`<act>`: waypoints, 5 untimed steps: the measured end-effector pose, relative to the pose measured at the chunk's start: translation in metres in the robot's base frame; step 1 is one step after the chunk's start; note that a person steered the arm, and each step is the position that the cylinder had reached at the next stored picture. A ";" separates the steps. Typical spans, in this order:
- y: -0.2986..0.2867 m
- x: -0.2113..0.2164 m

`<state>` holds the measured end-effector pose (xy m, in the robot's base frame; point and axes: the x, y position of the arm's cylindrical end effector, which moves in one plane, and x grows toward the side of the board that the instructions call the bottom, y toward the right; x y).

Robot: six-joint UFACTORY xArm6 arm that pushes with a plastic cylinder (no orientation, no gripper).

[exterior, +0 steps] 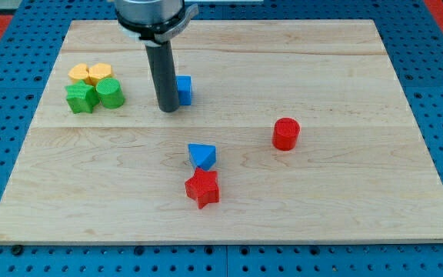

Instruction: Move the blue cube up and right

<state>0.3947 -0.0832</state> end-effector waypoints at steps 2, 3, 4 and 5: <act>0.001 -0.042; 0.008 -0.049; -0.004 -0.040; -0.007 0.018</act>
<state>0.4122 -0.0906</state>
